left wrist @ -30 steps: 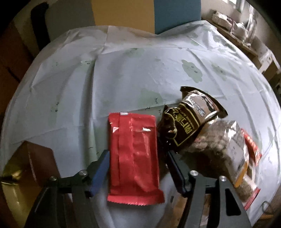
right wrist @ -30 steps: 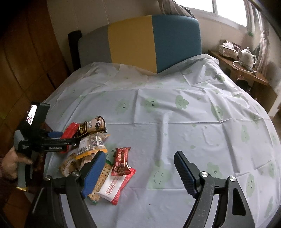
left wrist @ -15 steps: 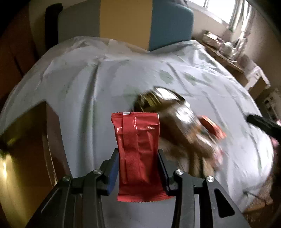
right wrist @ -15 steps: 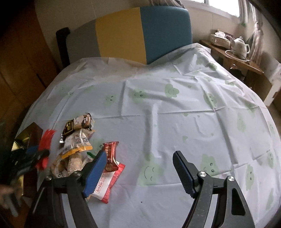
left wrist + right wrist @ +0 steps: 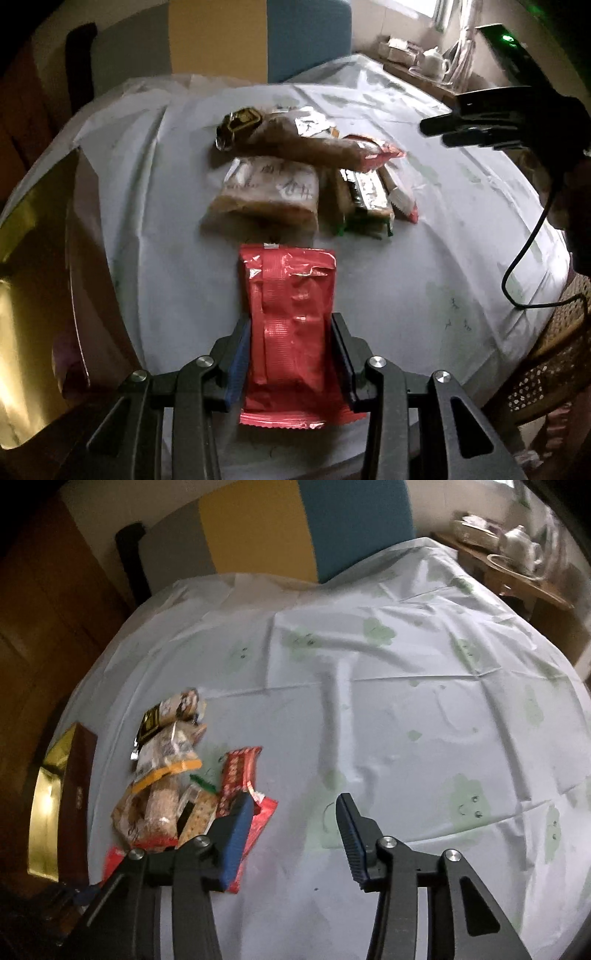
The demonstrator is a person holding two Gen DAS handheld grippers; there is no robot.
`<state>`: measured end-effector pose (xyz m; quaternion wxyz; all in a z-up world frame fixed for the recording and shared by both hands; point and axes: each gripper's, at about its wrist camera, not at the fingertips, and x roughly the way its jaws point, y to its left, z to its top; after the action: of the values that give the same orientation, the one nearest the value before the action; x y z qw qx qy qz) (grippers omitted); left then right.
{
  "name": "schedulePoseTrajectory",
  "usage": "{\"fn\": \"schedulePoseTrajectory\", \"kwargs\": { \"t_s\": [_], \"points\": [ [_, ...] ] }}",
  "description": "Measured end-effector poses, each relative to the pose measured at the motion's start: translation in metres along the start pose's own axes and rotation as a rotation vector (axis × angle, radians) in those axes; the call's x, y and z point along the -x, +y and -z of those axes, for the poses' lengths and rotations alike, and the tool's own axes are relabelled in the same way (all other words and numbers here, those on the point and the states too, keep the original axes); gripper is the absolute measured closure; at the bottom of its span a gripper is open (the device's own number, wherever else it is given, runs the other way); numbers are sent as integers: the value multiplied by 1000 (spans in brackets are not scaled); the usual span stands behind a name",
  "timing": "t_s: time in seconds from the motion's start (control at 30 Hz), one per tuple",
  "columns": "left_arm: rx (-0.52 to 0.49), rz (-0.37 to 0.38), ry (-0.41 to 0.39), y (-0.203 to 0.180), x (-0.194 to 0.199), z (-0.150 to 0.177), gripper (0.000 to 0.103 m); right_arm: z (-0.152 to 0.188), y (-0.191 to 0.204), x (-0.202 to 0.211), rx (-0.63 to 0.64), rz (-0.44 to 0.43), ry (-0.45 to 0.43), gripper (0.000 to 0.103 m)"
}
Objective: Organize snacks
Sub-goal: 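Lift the red bar with the left tool while the right tool grasps the red candy, then place the red bar in the gold tray and open the left tool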
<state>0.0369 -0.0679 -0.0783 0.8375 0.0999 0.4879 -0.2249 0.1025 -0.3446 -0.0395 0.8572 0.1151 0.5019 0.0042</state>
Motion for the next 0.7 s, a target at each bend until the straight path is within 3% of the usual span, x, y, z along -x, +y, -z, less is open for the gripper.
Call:
{"fn": "schedulePoseTrajectory", "kwargs": {
  "t_s": [0.1, 0.47, 0.5, 0.53, 0.7],
  "points": [
    [21, 22, 1, 4, -1, -1, 61, 0, 10, -8, 25, -29, 35, 55],
    [42, 42, -20, 6, 0, 2, 61, -29, 53, -69, 116, 9, 176, 55],
    [43, 44, -21, 7, -1, 3, 61, -30, 54, -75, 114, 0, 194, 57],
    [42, 45, -23, 7, -1, 3, 61, -30, 55, -78, 116, 0, 200, 81],
    [39, 47, -29, 8, 1, 5, 61, -21, 57, -56, 189, 28, 156, 81]
  ]
}}
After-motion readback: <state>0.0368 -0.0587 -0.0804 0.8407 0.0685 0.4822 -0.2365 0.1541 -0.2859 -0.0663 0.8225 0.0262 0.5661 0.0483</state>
